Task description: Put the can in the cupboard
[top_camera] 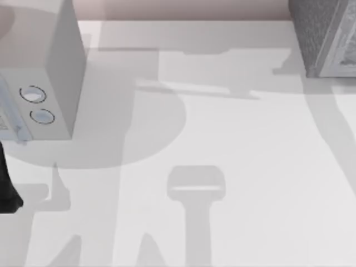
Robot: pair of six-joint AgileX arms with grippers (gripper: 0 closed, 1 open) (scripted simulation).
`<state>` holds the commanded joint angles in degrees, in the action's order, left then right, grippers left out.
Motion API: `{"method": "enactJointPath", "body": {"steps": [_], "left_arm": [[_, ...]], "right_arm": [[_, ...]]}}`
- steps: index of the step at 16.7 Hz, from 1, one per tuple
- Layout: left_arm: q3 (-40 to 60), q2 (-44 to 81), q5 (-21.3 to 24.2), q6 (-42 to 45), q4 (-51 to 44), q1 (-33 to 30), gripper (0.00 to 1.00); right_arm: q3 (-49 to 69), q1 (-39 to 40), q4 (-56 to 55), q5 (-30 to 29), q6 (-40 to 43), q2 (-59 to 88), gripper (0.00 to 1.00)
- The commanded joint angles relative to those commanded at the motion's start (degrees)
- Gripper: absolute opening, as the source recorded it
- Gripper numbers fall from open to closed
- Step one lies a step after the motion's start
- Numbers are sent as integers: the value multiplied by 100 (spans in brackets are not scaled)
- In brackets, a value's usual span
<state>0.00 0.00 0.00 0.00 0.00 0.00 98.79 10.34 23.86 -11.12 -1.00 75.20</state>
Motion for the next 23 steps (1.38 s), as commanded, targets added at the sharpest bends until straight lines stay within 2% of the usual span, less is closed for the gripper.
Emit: {"method": "enactJointPath", "body": {"steps": [7,10,23], "left_arm": [[0,0,0,0,0,0,100],[0,0,0,0,0,0,100],[0,0,0,0,0,0,100]], "right_arm": [[111,-9,18,-11,-9,87,0],[497,-86,104,-33,2,396,0],[5424,-444,1362,328,-5,4002,0]]}}
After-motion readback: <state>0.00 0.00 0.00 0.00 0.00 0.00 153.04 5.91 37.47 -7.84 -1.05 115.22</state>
